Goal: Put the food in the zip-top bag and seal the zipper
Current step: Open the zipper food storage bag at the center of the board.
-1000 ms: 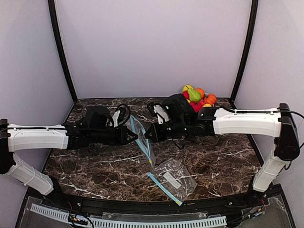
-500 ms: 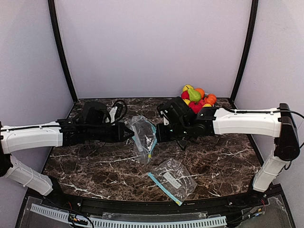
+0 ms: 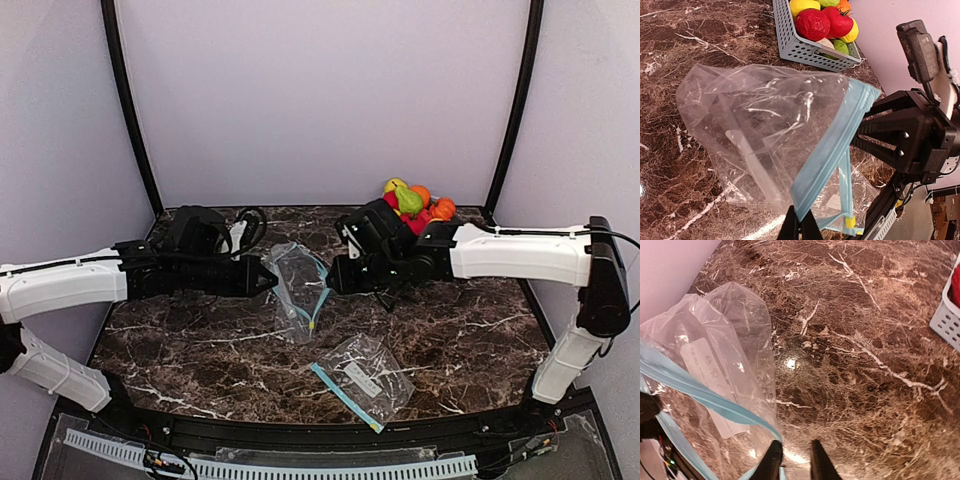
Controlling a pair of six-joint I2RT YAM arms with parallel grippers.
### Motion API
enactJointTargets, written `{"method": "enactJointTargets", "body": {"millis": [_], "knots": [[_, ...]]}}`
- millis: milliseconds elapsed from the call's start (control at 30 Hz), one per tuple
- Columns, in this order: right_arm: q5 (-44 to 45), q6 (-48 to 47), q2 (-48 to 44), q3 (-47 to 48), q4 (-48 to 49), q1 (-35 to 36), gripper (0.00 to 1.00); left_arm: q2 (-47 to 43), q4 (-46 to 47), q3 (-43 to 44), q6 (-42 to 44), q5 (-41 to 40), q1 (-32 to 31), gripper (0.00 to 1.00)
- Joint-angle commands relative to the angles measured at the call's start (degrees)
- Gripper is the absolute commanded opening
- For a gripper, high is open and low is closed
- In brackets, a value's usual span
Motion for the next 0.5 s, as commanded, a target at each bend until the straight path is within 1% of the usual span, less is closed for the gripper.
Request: {"method": "enactJointTargets", "body": {"millis": [0, 67, 100, 233, 333, 467], "knots": [[-5.5, -3.9, -3.6, -2.0, 4.1, -0.4, 0.40, 1.1, -1.6, 0.8, 0.1, -1.4, -0.2, 0.01], [-6.0, -5.5, -6.3, -3.0, 4.3, -0.4, 0.56, 1.8, -1.3, 1.3, 0.2, -1.4, -0.2, 0.01], [-5.9, -6.3, -7.7, -3.6, 4.1, -0.4, 0.62, 2.2, -1.3, 1.5, 0.2, -1.5, -0.2, 0.01], [-3.6, -8.5, -13.3, -4.6, -0.1, -1.6, 0.79, 3.0, -0.4, 1.7, 0.0, -1.6, -0.2, 0.01], [-2.6, -9.5, -15.8, -4.6, -5.0, -4.8, 0.84, 3.6, 0.1, 1.7, -0.3, -1.4, -0.2, 0.01], [-2.5, -11.7, -16.8, -4.6, -8.9, -12.2, 0.88, 4.4, 0.6, 2.1, -0.4, -0.5, -0.2, 0.01]]}}
